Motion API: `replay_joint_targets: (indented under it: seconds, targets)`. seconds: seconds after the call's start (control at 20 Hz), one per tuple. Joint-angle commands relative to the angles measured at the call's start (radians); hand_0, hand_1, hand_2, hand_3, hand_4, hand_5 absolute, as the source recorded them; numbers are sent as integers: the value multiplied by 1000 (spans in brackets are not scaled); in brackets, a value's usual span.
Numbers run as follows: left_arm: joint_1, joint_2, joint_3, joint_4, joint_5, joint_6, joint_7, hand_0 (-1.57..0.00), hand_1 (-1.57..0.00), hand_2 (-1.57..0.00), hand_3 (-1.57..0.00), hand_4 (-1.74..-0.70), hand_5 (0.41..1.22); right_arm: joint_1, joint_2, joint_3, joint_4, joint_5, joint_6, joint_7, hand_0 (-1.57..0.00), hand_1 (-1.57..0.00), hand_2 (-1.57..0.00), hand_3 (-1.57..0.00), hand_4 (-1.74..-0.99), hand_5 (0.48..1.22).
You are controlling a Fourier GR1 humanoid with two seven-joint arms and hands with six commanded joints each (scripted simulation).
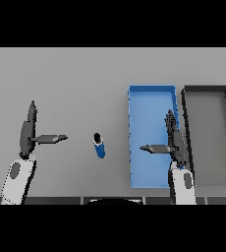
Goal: Pick up the blue pipe and place it into the blue bin.
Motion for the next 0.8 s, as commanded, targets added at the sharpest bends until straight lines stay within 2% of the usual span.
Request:
replay_joint_targets:
  seconds: [0.0,0.25,0.3,0.35,0.4,0.55,0.75]
  targets:
    - [0,-2,-1,-1,-1,2,-4,1,1,1,1,-967,594,0,-2,-2,0,-2,0,0,1,1,1,1,-1210,594]
    - [-2,-15,-14,-9,-15,16,-2,1,1,1,1,-967,594,-5,-16,-15,4,-18,12,6,1,1,1,1,-1210,594]
    - [5,55,-55,-19,-23,-102,-48,1,1,1,1,-967,594,11,-92,18,-23,57,37,-52,1,1,1,1,-1210,594]
    - [7,113,-63,-17,-14,-186,-74,1,1,1,1,-969,595,31,-131,50,-50,110,52,-87,1,1,1,1,-1206,592]
    - [9,147,-73,-20,-9,-239,-85,1,1,1,1,-970,596,42,-144,74,-64,151,51,-94,1,1,1,1,-1198,589]
    - [-3,180,-80,6,-1,-311,-103,1,1,1,1,-968,597,59,-170,92,-85,187,60,-96,1,1,1,1,-1190,586]
    - [32,202,-112,-56,0,-366,-151,1,1,1,1,-970,586,59,-178,98,-107,192,64,-65,1,1,1,1,-1181,580]
